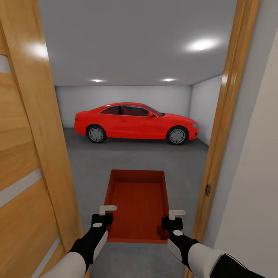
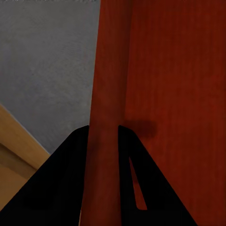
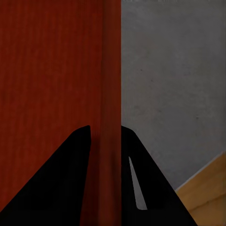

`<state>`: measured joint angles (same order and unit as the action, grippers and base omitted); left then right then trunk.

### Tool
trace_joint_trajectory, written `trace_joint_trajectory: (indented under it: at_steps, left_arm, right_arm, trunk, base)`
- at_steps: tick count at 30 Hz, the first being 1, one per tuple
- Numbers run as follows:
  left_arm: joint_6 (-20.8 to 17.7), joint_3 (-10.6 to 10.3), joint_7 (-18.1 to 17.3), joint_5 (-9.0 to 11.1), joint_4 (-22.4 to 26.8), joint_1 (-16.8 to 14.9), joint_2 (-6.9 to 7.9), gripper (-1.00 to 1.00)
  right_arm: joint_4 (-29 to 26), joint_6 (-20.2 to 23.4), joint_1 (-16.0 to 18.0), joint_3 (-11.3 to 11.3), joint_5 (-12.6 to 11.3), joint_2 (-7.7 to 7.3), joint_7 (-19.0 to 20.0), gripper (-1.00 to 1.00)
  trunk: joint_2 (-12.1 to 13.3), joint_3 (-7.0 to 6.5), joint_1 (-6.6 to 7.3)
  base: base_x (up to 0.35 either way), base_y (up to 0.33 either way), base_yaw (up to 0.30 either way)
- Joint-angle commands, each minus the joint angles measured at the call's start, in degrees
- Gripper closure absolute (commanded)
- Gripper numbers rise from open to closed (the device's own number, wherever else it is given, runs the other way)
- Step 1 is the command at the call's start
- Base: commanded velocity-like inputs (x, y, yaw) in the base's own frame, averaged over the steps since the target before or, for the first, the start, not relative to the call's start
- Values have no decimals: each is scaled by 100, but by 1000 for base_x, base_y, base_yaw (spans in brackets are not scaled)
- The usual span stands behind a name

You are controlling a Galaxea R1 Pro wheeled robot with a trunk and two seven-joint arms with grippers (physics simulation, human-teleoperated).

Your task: Move the two storage containers from the living room to the garage. In the garage, place one container on the floor and stack the other container on top of it (either order is fine).

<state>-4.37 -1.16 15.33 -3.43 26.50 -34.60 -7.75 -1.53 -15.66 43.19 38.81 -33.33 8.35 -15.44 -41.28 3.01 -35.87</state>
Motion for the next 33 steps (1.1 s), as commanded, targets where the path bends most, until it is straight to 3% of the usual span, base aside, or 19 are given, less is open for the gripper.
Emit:
trace_joint_trajectory:
  at_steps: [1, 7, 8, 33]
  left_arm:
    - [-47, 21, 49, -52, 12, -2, -34, 100]
    - [-48, 12, 49, -52, 13, -2, -28, 100]
    - [-51, 421, 49, -52, 13, -2, -86, 100]
    - [-55, 432, 49, -45, 20, -2, -86, 100]
  right_arm:
    - [4, -24, 6, 15, -54, 37, 10, 100]
    - [4, -24, 5, 6, -53, 42, -2, 100]
    - [4, -24, 5, -65, -52, 131, 93, 100]
    - [4, -24, 8, -65, -56, 132, 94, 100]
  trunk:
    - [-9, 10, -2]
    - [-9, 10, -2]
    - [-9, 10, -2]
    - [-9, 10, -2]
  base:
    - [0, -1, 0]
    - [0, 0, 0]
    - [0, 0, 0]
    - [16, 41, 0]
